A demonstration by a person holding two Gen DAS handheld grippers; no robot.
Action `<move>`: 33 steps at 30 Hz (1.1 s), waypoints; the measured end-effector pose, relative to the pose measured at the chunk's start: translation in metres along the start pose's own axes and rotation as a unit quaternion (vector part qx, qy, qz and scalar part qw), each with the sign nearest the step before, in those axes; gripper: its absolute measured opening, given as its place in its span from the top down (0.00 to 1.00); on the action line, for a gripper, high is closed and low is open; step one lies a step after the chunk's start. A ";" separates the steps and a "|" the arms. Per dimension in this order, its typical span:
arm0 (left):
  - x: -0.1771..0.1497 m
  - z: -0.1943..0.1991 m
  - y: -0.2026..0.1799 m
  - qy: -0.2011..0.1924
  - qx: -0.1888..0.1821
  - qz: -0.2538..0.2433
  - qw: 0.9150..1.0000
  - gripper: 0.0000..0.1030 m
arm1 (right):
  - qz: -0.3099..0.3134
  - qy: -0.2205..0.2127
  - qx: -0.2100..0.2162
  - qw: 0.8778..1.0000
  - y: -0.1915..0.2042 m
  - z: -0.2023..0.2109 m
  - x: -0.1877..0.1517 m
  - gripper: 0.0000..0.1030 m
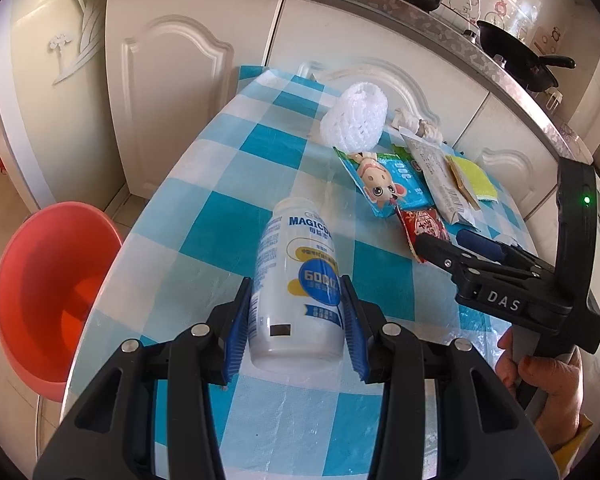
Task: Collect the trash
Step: 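Grasp the red snack wrapper with the right gripper while the left gripper holds the bottle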
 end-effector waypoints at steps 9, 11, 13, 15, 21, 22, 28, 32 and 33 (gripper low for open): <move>0.000 -0.001 0.007 0.000 -0.010 0.007 1.000 0.58 | 0.031 0.003 -0.047 0.998 0.007 -0.007 0.000 0.27; 0.000 -0.001 0.006 0.000 -0.014 0.006 1.000 0.58 | 0.028 -0.001 -0.049 0.998 0.005 -0.006 0.000 0.33; -0.001 -0.001 0.006 0.001 -0.018 0.005 1.000 0.58 | 0.021 -0.006 -0.050 0.999 0.001 -0.003 0.000 0.44; -0.002 0.000 0.006 0.001 -0.021 0.006 1.000 0.58 | 0.014 -0.009 -0.043 0.999 -0.002 0.000 -0.001 0.46; -0.005 0.004 0.010 -0.002 -0.025 0.010 1.000 0.58 | -0.009 -0.016 -0.025 1.000 -0.007 0.009 -0.008 0.51; -0.005 0.004 0.010 -0.001 -0.027 0.010 1.000 0.58 | -0.014 -0.017 -0.022 1.000 -0.008 0.011 -0.010 0.51; -0.009 0.011 0.012 -0.006 -0.035 0.008 0.999 0.58 | -0.038 -0.024 -0.016 0.999 -0.009 0.024 -0.021 0.52; -0.014 0.016 0.014 -0.009 -0.040 0.007 0.999 0.58 | -0.057 -0.033 -0.004 0.998 -0.008 0.037 -0.032 0.52; -0.014 0.017 0.014 -0.009 -0.040 0.006 0.999 0.58 | -0.060 -0.035 -0.004 0.998 -0.008 0.041 -0.035 0.52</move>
Point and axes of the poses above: each gripper's, at about its wrist camera, not at the fingertips, and z roughly against the way its jaws point, y to its left, x to its top, the point moved 5 cm from there along -z, roughly the way its jaws point, and after that the axes turned 4 degrees about -y, right-handed, at the moved point
